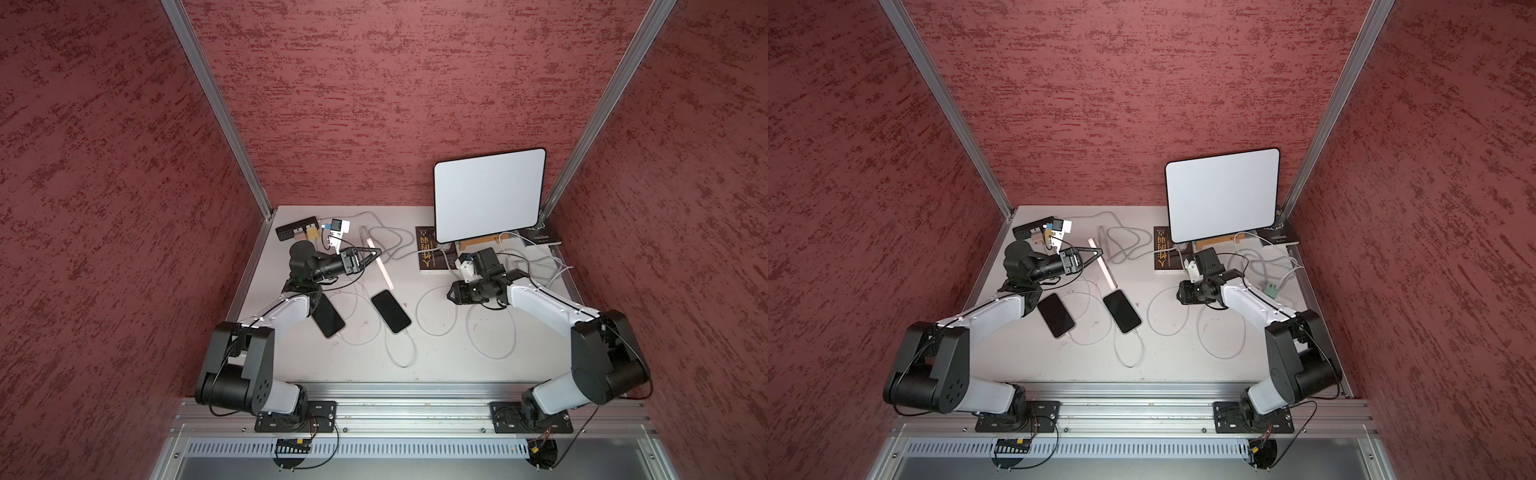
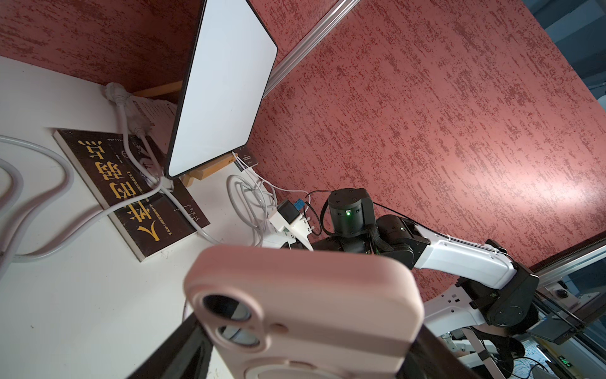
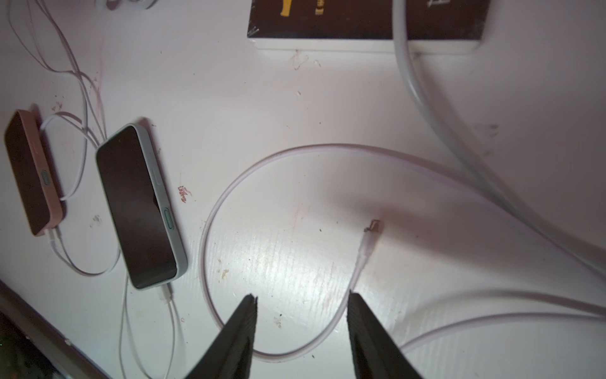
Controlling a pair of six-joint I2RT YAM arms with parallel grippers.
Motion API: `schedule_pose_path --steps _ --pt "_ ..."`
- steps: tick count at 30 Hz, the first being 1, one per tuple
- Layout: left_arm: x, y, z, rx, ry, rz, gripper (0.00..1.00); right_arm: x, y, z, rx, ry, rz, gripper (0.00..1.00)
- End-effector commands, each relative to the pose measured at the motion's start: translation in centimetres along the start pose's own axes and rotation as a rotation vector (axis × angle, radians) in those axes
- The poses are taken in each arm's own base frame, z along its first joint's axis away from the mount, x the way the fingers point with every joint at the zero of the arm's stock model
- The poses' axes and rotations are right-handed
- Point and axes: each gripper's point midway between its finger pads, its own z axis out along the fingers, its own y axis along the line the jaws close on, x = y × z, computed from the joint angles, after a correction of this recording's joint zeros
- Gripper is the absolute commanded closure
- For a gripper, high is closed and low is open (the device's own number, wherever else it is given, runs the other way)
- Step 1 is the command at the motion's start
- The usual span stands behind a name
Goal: Unplug the charging cable from the phone
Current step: Remove the charging cable from the phone, then place the phone at the center of the board.
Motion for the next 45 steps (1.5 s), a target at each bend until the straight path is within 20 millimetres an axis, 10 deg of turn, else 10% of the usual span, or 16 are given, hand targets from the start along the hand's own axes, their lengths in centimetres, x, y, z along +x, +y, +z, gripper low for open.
schedule_pose_path --steps 1,17,45 --pt "-1.2 -1.6 0.5 0.049 -0.009 0.086 0.99 -1.5 2.9 -2.0 -0.129 -0.040 -0.065 0.39" --pt "1.1 -3.9 2.1 0.157 0.110 0.141 0.99 -1.4 15.8 -10.2 -0.774 -0.073 -0.277 0.01" --pt "2.8 -6.7 3.6 0.235 0.166 0.165 0.98 -1.0 23.3 -10.8 -0.918 -0.080 -0.431 0.01"
